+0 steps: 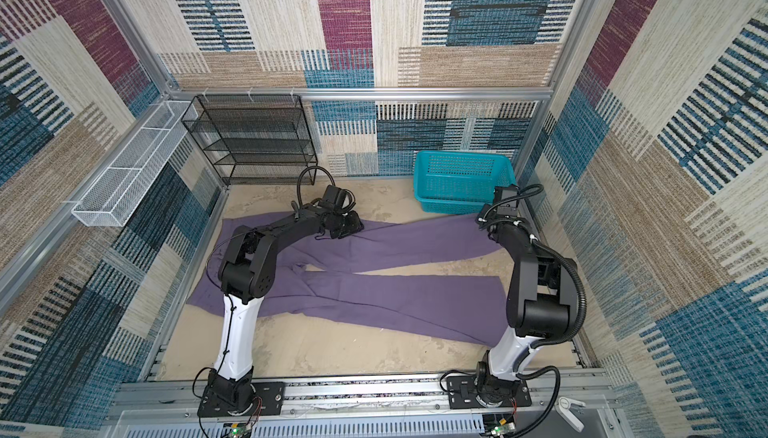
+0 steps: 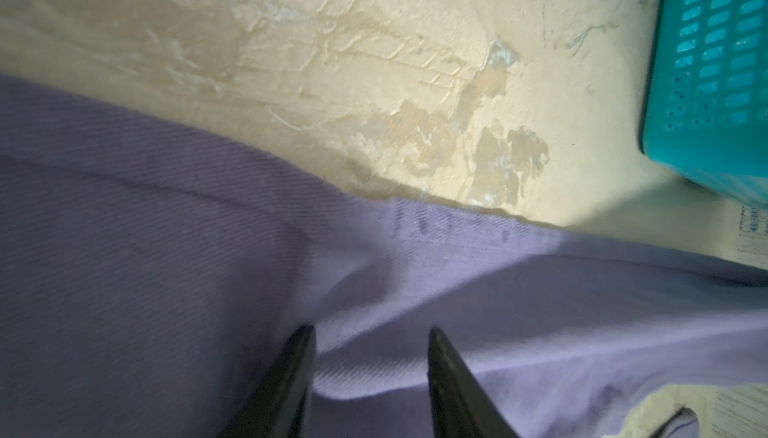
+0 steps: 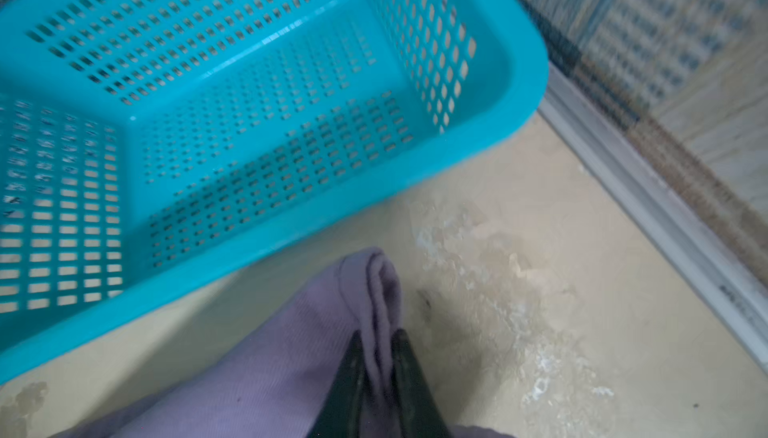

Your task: Fold and stack the trousers

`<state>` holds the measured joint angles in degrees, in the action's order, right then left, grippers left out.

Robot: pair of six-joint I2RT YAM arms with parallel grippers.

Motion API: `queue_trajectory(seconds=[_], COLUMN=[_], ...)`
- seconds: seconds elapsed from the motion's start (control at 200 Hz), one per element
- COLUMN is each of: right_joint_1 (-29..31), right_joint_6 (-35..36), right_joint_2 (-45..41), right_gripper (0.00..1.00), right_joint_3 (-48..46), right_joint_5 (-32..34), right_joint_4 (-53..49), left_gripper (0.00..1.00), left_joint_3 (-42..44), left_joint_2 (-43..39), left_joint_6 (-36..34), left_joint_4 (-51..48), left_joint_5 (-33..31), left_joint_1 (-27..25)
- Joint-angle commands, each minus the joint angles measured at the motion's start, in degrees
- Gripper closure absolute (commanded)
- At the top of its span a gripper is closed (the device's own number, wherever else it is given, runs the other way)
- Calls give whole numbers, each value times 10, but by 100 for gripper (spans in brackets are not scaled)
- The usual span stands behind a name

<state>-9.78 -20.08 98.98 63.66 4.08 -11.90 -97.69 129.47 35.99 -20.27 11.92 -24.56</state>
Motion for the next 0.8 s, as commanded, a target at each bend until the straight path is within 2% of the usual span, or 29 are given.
queue_trajectory(seconds=[0.0,0.07,0.316,0.571,0.601,0.656,0.746,0.796], right_joint_1=[0,0,0,0,0,0,0,1], right_joint_6=[-1,-2,-15,-31,-32,-32,-35,-34], right_joint_2=[24,29,-17,-78,-82,-83,-78,-74], right_gripper=[54,50,41,33,36,46,76,81], right_joint_3=[-29,-43,-63,-141,-153,-169,-176,-174], right_joint_5=[8,8,29,22,13,-10,-35,-43], right_joint_4=[2,5,-25,-32,-25,-9,4,10], left_gripper=[24,18,16,13,12,12,12,14], left_joint_3=[-1,1,12,21,23,26,12,-1], left_joint_2=[16,14,-8,-72,-80,-95,-102,-99], left_joint_6=[-4,-4,-3,-9,-8,-5,-5,-4], left_joint_4=[-93,-93,-93,-91,-89,-82,-82,-84], left_joint_5=[-16,-16,-15,0,-3,-6,-9,-6], left_joint_1=[1,1,0,-5,-7,-6,-6,-6])
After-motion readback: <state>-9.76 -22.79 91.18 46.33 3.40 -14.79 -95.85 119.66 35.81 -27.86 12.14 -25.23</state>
